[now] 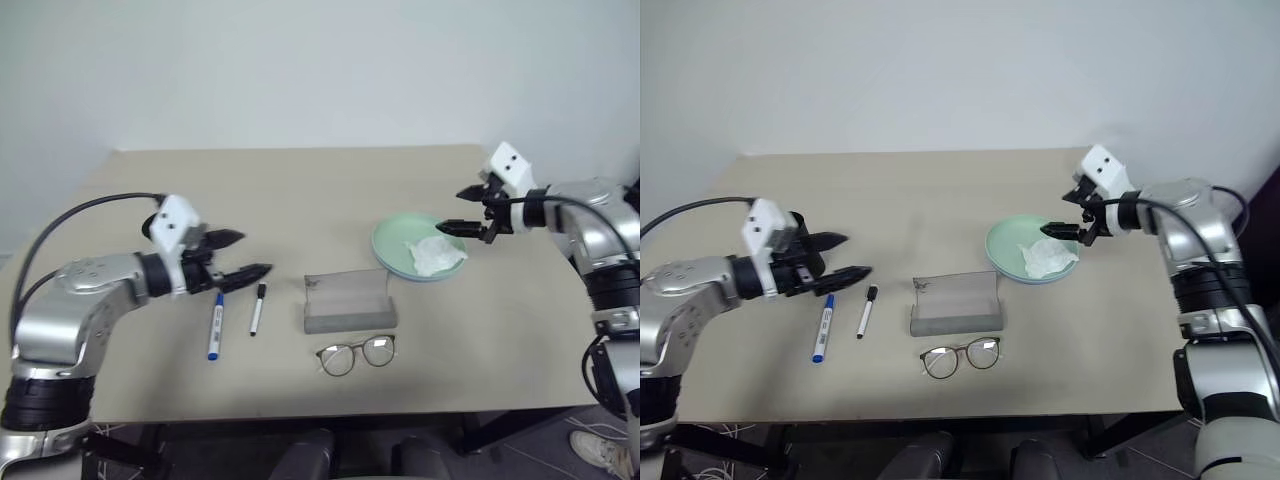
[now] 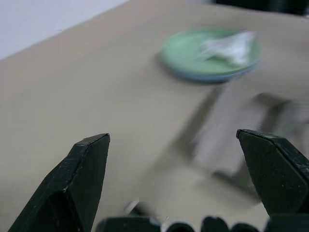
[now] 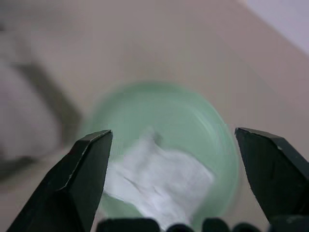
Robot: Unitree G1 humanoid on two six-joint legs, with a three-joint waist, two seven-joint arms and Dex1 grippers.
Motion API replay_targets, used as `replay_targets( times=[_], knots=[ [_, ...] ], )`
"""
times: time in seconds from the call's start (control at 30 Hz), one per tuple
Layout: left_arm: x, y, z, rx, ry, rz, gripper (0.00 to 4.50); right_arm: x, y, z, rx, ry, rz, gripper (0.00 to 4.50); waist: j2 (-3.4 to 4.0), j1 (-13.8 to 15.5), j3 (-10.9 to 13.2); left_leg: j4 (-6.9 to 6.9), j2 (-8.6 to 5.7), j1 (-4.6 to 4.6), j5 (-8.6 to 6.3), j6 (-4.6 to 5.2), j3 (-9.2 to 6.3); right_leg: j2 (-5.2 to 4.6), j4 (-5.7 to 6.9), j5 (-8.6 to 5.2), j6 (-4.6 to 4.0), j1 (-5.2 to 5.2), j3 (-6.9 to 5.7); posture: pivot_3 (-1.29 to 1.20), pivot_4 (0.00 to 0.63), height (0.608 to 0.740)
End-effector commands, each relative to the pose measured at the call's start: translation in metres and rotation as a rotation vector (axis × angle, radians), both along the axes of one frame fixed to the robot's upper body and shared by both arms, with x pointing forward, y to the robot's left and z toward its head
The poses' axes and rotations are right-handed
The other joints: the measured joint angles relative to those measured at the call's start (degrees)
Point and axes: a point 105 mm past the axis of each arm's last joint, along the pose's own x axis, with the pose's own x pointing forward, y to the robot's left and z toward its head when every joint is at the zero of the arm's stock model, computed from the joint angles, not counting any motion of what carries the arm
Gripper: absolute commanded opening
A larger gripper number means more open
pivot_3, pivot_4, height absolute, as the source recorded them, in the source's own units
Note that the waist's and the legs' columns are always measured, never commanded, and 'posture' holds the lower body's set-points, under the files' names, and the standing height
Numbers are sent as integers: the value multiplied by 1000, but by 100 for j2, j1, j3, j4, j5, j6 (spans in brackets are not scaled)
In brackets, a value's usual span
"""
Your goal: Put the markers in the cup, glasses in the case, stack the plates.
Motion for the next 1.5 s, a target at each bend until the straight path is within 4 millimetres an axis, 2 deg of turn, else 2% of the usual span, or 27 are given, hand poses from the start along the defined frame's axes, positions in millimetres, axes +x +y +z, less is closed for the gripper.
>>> replay_targets(
  times=[0.03,0.1,0.17,0.33,0.7,0.8,0.9,1.07,1.5],
  knots=[
    [-8,-30,0,5,9,-137,4500,-25,7,20,42,-20,168,4462,0,-11,0,0,0,0,0,0,0,0,0,0,1,1,1,0,0,683],
    [-11,-51,-5,8,34,-233,4500,-40,11,16,21,15,251,4462,-1,-7,0,0,2,-3,0,0,-1,0,0,-1,1,0,0,0,0,683],
    [-16,-64,-10,14,70,-309,4500,-50,14,15,20,38,296,4462,-2,-6,1,2,2,-5,0,0,0,-1,0,-1,2,0,1,0,0,683],
    [-32,-73,-22,63,174,-428,4500,-58,15,11,-4,49,318,4462,0,-15,1,-1,2,-6,-1,1,8,-4,0,-2,3,-5,9,0,0,683],
    [-50,-75,-49,186,309,-531,4500,-68,18,4,-12,57,321,4462,0,25,3,2,2,-6,-1,2,3,-5,-7,-2,3,-1,4,0,0,683],
    [-50,-79,-55,205,306,-546,4500,-75,14,1,-44,29,329,4462,0,36,3,2,2,-6,-1,2,3,-7,-7,-2,3,-1,4,0,0,683],
    [-49,-84,-58,208,304,-552,4500,-91,8,1,2,31,358,4462,-1,55,2,0,3,-7,-2,4,-4,-7,-25,-2,4,2,-4,0,0,683],
    [-44,-89,-64,211,300,-550,4500,-102,4,-1,46,8,349,4462,1,47,2,2,4,-6,-7,14,3,-6,-51,10,19,11,2,0,0,683],
    [-35,-109,-81,228,297,-549,4500,-107,12,-6,76,3,301,4462,0,37,2,8,9,-8,-9,19,3,-7,-68,19,28,19,-1,0,0,683]
  ],
)
